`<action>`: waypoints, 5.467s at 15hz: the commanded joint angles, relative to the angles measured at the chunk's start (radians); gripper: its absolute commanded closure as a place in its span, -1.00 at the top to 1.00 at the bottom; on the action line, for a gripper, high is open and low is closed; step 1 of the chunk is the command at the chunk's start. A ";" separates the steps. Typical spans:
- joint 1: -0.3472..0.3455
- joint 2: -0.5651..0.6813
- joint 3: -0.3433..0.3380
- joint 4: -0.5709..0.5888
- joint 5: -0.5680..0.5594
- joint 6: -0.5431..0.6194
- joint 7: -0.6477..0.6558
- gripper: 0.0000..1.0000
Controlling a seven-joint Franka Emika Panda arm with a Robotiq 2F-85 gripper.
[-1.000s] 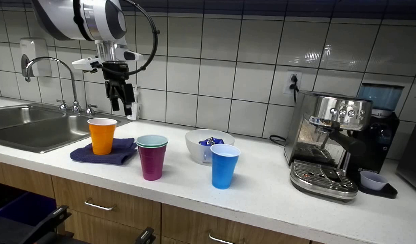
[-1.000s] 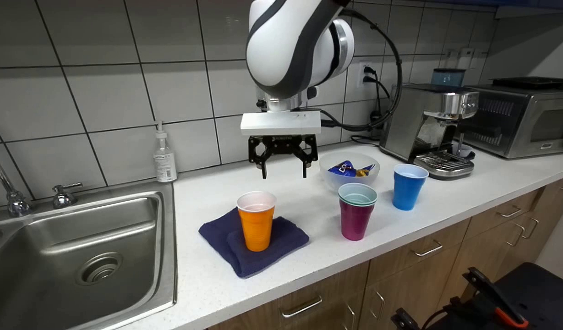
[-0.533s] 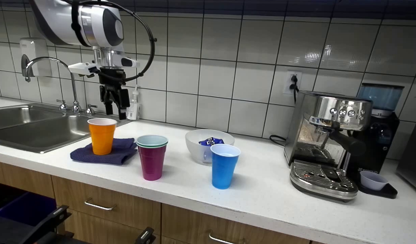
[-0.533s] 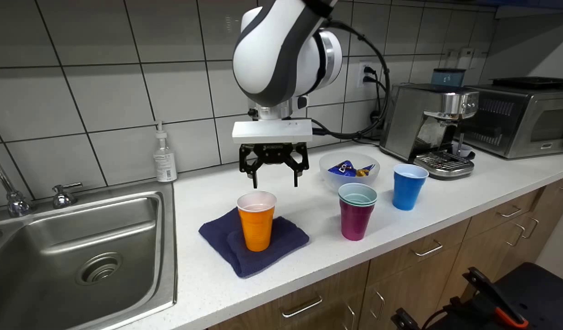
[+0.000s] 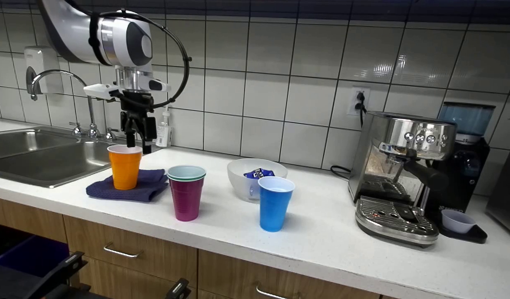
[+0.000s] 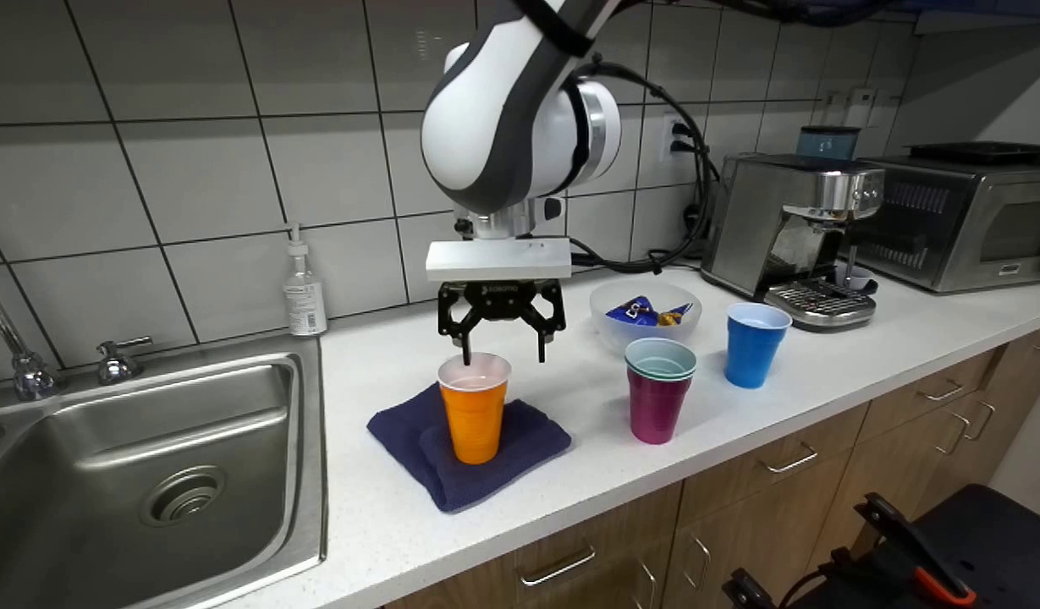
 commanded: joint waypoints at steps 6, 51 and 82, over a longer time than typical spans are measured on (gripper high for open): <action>0.014 0.084 -0.005 0.073 0.063 -0.016 -0.049 1.00; -0.100 -0.428 -0.034 -0.288 -0.036 0.040 0.084 -0.99; -0.272 -0.532 -0.034 -0.405 -0.115 0.018 0.203 -0.99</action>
